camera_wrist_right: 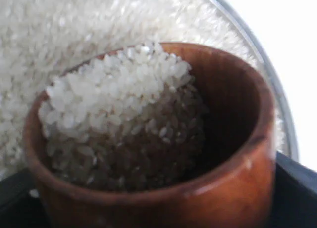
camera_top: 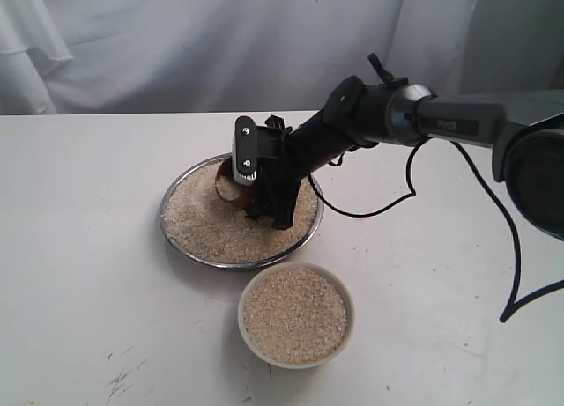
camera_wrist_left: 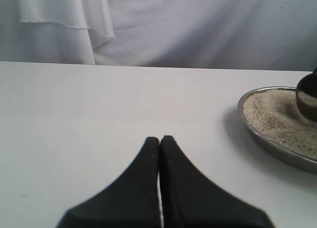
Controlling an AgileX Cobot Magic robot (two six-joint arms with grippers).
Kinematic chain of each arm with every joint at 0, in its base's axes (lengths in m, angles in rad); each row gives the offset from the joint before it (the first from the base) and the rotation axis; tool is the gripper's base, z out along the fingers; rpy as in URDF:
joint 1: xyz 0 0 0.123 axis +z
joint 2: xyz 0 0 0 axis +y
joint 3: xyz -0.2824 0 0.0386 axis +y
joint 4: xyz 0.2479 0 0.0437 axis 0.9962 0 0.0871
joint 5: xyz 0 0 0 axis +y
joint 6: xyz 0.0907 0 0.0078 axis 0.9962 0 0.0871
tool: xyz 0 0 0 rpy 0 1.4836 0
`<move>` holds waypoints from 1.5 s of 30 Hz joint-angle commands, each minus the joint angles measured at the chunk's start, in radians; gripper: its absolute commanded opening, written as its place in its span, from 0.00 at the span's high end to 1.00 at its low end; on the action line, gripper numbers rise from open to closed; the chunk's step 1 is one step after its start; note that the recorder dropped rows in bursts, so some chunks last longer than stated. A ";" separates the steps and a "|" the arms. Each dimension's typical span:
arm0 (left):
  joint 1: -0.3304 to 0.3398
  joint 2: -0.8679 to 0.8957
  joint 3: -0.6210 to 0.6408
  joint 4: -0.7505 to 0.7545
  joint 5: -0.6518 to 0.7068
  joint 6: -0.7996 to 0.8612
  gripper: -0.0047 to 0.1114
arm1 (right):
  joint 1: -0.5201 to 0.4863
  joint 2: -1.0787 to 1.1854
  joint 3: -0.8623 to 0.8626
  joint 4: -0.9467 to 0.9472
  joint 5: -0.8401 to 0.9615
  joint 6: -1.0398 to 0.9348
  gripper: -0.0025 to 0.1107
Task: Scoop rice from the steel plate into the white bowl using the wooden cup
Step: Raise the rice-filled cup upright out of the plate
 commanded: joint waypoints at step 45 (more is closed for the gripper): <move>-0.002 -0.005 0.005 -0.001 -0.006 -0.003 0.96 | -0.066 -0.373 0.212 0.333 -0.028 0.333 0.98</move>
